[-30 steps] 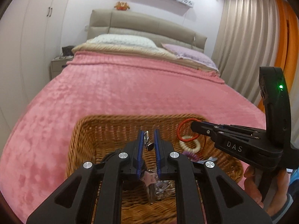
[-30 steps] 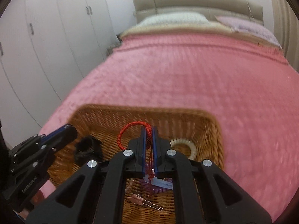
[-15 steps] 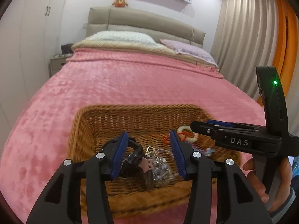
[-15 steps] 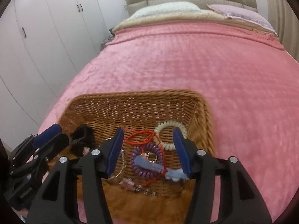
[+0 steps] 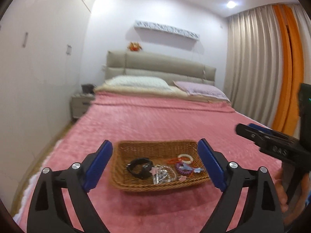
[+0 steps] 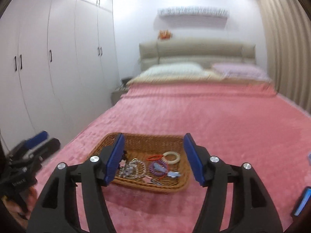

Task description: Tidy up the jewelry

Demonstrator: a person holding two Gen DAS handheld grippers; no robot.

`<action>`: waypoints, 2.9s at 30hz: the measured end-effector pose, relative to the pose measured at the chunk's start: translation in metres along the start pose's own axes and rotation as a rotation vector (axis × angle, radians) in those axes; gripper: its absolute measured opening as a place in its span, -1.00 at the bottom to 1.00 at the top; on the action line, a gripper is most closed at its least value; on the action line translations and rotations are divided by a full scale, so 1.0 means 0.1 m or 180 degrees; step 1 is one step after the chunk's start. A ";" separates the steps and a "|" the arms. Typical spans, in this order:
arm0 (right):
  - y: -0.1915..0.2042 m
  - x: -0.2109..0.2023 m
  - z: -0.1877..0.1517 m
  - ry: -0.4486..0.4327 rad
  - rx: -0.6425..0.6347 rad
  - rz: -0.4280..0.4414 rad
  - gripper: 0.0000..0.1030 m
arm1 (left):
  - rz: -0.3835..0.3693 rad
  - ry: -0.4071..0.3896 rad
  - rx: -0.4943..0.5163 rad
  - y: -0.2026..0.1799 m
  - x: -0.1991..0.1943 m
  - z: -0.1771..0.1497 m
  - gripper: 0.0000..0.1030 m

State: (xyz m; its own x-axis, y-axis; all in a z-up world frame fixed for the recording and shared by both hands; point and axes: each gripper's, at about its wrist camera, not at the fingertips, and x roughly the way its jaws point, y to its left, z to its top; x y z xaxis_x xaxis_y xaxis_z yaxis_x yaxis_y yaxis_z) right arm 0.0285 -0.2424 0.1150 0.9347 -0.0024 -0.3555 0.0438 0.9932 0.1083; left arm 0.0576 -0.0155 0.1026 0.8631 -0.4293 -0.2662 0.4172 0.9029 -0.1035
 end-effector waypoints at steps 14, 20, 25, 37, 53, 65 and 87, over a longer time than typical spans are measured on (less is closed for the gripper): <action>0.07 -0.02 -0.72 -0.0502 -0.0151 -0.0443 0.53 | 0.0687 -0.0260 0.0338 -0.33 0.01 -0.51 0.75; -0.07 0.19 -0.89 -0.0284 0.0008 -0.0408 0.53 | 0.0698 -0.0027 0.0219 -0.21 0.20 -0.72 0.77; -0.11 0.27 -0.95 -0.0204 0.0100 -0.0346 0.53 | 0.0757 0.0031 0.0254 -0.17 0.27 -0.78 0.77; -0.09 0.23 -0.97 -0.0238 0.0066 -0.0339 0.53 | 0.0789 -0.0049 0.0227 -0.18 0.24 -0.78 0.80; -0.09 0.25 -0.97 -0.0210 0.0058 -0.0328 0.54 | 0.0843 -0.0062 0.0357 -0.29 0.22 -0.78 0.83; -0.09 0.28 -0.97 -0.0161 0.0050 -0.0317 0.60 | 0.0848 -0.0034 0.0318 -0.29 0.23 -0.78 0.83; -0.08 0.31 -0.98 -0.0107 0.0046 -0.0314 0.60 | 0.0834 0.0000 0.0288 -0.25 0.27 -0.80 0.84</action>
State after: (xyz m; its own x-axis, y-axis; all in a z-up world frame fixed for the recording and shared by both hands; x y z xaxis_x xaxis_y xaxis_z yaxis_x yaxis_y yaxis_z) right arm 0.0223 -0.2390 0.0122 0.9368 -0.1044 -0.3338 0.1411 0.9861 0.0877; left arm 0.0479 -0.0478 0.0216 0.9449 -0.1813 -0.2725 0.2034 0.9776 0.0548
